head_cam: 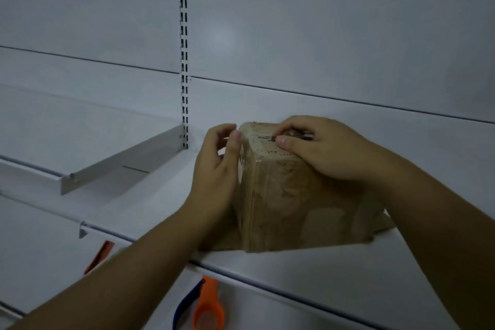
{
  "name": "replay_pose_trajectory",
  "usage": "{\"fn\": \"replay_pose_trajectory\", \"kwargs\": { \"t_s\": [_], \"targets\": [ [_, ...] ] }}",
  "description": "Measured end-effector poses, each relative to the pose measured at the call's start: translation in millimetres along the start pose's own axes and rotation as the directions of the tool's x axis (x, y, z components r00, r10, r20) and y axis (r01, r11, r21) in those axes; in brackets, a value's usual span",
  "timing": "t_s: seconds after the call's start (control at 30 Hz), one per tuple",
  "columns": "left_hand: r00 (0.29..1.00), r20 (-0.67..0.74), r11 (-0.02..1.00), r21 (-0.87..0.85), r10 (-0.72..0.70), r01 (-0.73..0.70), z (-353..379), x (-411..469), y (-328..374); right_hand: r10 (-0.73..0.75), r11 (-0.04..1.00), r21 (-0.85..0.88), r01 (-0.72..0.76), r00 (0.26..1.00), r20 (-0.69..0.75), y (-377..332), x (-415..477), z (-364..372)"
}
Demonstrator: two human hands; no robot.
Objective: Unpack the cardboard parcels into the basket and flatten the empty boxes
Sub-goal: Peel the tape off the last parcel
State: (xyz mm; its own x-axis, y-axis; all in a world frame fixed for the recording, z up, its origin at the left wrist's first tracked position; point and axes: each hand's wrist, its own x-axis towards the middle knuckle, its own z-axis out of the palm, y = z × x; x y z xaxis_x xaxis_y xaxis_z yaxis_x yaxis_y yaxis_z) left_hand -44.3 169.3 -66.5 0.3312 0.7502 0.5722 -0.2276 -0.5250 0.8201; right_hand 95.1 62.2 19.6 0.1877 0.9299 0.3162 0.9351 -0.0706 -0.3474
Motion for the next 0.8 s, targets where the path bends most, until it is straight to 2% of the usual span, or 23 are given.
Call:
{"fn": "replay_pose_trajectory", "kwargs": {
  "t_s": [0.1,0.17,0.23,0.33,0.5,0.57,0.67,0.73,0.8],
  "targets": [
    [0.989,0.083,0.991,-0.054,0.126,-0.122,-3.9,-31.7,4.5,0.023,1.0,-0.014,-0.023,1.0,-0.016,0.3,8.8,5.3],
    [0.989,0.123,0.996,-0.029,0.086,-0.083,3.1,-40.6,6.4,0.041,0.998,-0.043,-0.042,0.999,-0.026,-0.6,13.3,7.8],
    [0.995,0.089,0.999,0.026,0.04,-0.042,11.9,-41.3,9.2,0.049,0.997,-0.057,-0.052,0.998,-0.041,-1.1,15.7,9.9],
    [0.998,0.029,0.992,0.107,0.063,-0.065,19.0,-38.3,8.3,0.055,0.996,-0.066,-0.058,0.997,-0.054,-0.5,17.1,11.3],
    [0.995,0.041,0.994,0.044,0.095,-0.097,16.3,-41.9,4.7,0.065,0.996,-0.051,-0.068,0.996,-0.062,0.1,18.0,12.0],
    [0.991,0.005,0.987,0.086,0.136,-0.136,11.0,-41.4,4.7,0.068,0.996,-0.046,-0.071,0.996,-0.06,0.0,17.9,12.1],
    [0.942,-0.102,0.889,0.377,0.319,-0.261,1.9,-38.2,2.8,0.073,0.997,-0.035,-0.075,0.996,-0.057,-0.6,17.3,11.3],
    [0.879,-0.052,0.752,0.544,0.474,-0.373,-0.5,-37.5,3.1,0.077,0.996,-0.041,-0.079,0.995,-0.06,-0.5,17.5,11.3],
    [0.836,0.029,0.654,0.607,0.549,-0.45,-1.6,-38.2,5.7,0.076,0.996,-0.049,-0.08,0.995,-0.062,-0.3,17.4,11.9]
  ]
}}
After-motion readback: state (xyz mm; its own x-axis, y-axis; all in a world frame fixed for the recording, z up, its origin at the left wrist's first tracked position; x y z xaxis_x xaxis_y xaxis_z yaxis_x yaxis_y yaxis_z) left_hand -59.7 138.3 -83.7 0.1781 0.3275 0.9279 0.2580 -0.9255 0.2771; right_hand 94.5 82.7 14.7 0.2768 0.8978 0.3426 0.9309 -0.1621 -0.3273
